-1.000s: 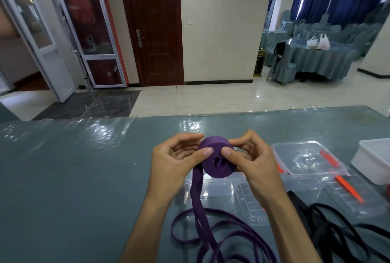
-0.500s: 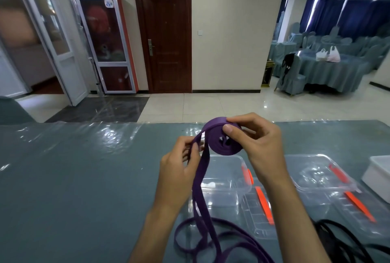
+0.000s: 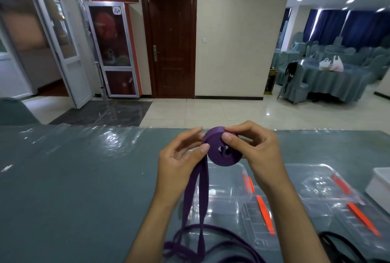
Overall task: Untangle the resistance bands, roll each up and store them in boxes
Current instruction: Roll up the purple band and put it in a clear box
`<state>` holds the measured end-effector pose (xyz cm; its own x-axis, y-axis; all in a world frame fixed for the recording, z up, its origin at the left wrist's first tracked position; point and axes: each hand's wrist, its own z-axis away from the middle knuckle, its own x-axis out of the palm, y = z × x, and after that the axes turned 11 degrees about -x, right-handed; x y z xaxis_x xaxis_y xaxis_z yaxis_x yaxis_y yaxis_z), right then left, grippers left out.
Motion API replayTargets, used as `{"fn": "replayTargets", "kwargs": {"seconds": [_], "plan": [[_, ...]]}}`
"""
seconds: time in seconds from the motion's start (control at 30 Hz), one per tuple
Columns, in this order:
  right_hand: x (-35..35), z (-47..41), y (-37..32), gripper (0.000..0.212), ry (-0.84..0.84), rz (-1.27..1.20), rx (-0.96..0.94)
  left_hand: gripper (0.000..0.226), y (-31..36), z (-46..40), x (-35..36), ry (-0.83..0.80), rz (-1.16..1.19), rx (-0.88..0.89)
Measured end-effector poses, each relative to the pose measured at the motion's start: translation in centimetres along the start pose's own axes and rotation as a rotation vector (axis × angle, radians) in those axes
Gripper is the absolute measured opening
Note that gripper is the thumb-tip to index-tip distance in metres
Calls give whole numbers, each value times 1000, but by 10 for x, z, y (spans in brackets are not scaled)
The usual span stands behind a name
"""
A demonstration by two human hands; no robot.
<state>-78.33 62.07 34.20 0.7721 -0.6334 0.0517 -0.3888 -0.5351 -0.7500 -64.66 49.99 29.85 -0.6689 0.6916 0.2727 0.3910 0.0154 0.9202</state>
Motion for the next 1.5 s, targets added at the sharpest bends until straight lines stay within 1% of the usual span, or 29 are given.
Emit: {"fn": "replayTargets", "kwargs": {"seconds": [0.13,0.27,0.33,0.43,0.47,0.57,0.63,0.73,0.8,0.87,1.0,1.1,1.2,1.27,1.4,1.5], "plan": [[-4,2,1,12,-15,8,3,27,3,-4,-5,-72,-18,-24],[-2,4,1,12,5,0,14,24,0,-2,-6,-36,-31,-1],[3,7,3,12,50,-28,30,27,-5,0,-4,1,0,-19],[9,14,9,15,131,-61,82,40,-10,6,0,-7,84,-89],[10,18,12,16,141,-84,117,41,-11,7,0,3,93,-87],[4,32,18,30,78,-164,216,33,-9,10,-2,48,75,-43],[0,37,19,35,36,-147,245,26,-9,11,-2,75,68,-27],[-4,38,17,29,53,-88,204,23,-11,11,2,66,43,-35],[-6,37,17,31,102,-60,149,28,-11,10,0,18,-11,-74],[-8,39,19,29,129,-47,122,35,-10,8,-5,-48,-63,-118],[-11,46,23,22,68,-71,161,34,-8,10,-11,-93,-62,-124],[-13,45,22,26,76,-62,150,31,-13,14,-4,-53,-72,-119],[-10,44,25,28,122,-1,75,34,-21,20,8,22,53,-152],[-9,46,28,31,125,1,61,37,-24,21,12,43,114,-169],[-14,53,34,27,57,-85,187,32,-22,18,2,43,45,-149],[-20,52,37,29,8,-59,203,31,-19,18,2,31,-23,-135]]}}
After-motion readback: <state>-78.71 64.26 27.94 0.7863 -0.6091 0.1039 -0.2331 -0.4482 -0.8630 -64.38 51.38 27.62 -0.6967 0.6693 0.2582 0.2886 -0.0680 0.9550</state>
